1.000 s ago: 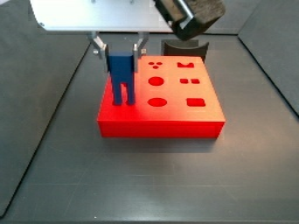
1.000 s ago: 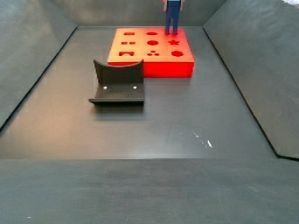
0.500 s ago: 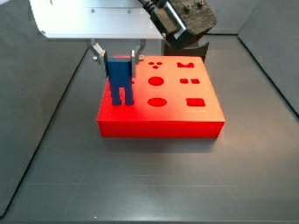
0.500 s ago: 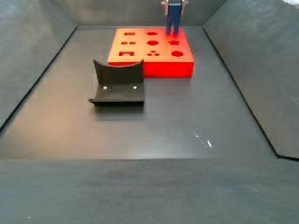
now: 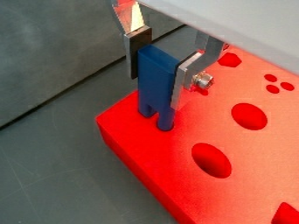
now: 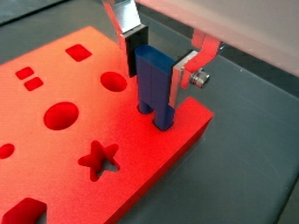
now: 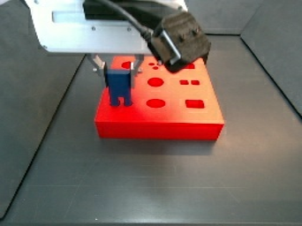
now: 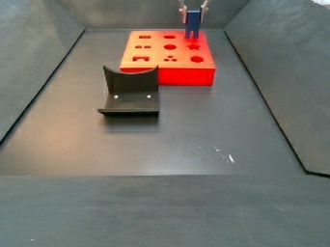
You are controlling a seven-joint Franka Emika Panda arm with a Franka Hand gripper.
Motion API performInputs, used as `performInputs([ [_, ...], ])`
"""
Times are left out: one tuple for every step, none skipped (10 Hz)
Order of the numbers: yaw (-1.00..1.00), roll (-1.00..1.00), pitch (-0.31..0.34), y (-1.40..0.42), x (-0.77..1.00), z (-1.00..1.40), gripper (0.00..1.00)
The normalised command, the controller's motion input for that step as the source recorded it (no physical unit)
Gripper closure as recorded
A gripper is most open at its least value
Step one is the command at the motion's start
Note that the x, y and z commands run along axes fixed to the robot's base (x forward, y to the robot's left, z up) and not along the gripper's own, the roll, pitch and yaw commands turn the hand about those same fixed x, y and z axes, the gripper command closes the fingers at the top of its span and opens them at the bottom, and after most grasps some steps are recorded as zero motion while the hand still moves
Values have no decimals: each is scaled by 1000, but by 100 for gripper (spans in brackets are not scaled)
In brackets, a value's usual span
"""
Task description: Insert the square-circle object.
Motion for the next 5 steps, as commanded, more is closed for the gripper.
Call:
performInputs([
  [0,116,-83,-20,63,-797,100],
  [0,46,-107,0,37,-946,100],
  [-6,0,-67,0,60,-1000,100],
  [-6,-40,-27,0,63,-1000,100],
  [-26,-63,-23,0,11,-1000,100],
])
